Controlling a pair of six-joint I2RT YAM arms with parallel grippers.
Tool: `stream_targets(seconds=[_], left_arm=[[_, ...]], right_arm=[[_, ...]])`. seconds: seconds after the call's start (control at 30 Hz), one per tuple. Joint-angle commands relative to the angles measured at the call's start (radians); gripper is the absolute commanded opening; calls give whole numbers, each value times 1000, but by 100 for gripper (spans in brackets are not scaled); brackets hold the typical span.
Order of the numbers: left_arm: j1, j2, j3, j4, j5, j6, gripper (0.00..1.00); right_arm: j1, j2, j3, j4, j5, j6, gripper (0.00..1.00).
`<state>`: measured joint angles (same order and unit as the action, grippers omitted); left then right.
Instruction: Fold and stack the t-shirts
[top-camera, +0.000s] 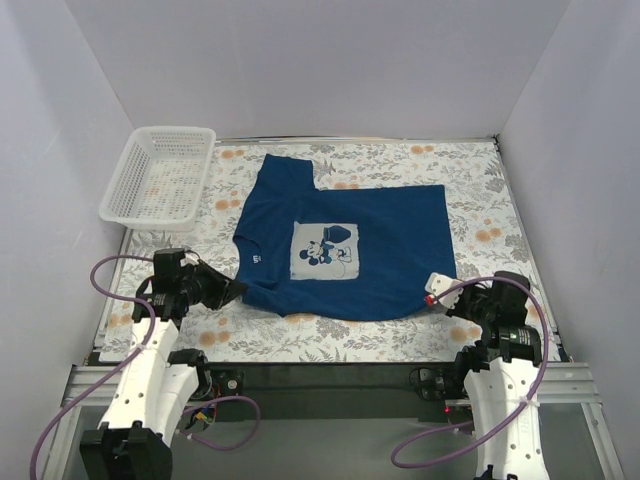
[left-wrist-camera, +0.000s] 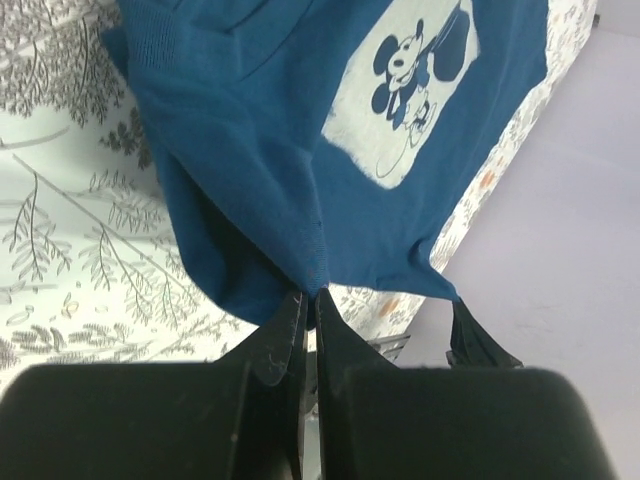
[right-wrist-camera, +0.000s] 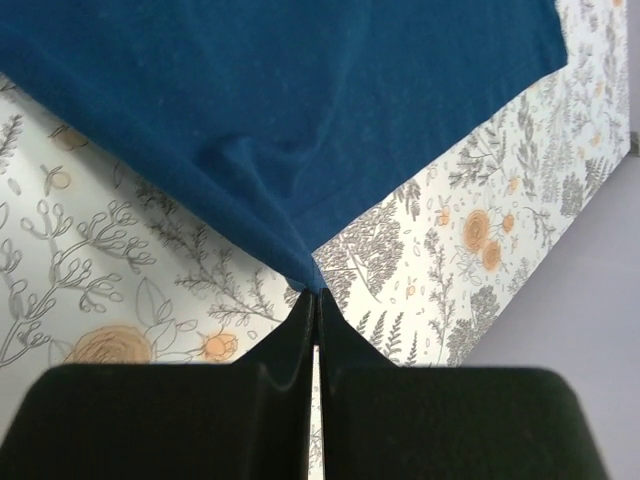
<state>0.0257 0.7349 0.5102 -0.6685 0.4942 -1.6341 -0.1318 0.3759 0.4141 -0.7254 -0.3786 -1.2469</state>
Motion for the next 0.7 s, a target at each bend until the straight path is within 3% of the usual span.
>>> stream_targets(seconds=[0.0,0.13,0.17,0.23,0.27,0.3,0.43,0.53,0.57,0.67], left_arm=[[-16,-49,80,-120,8,34,0],[-53,-133,160,-171,1,74,0],[-53,-150,175,-171,1,89,10],[-53,-167,224,-186,-25,144,32],[-53,-167,241,-213,-43,160,45],[-53,-167,260,-223,-54,187,51],[-53,-170,312,-180,-49,221,65],[-53,-115,314,-44,-22,217,66],[-53,-94,273,107,30,203,66],[-55,59,228,405,89,194,65]], right_arm=[[-6,-22,43,-107,21,-55,1],[-6,-32,101,-114,-6,3,1],[-6,-14,117,-115,-17,21,18],[-6,20,152,-114,-46,67,41],[-6,56,184,-112,-71,76,61],[-6,75,201,-109,-83,87,65],[-6,188,281,-68,-169,183,71],[-6,312,321,90,-209,347,73],[-5,396,327,215,-206,532,72],[-5,588,368,357,-183,833,65]])
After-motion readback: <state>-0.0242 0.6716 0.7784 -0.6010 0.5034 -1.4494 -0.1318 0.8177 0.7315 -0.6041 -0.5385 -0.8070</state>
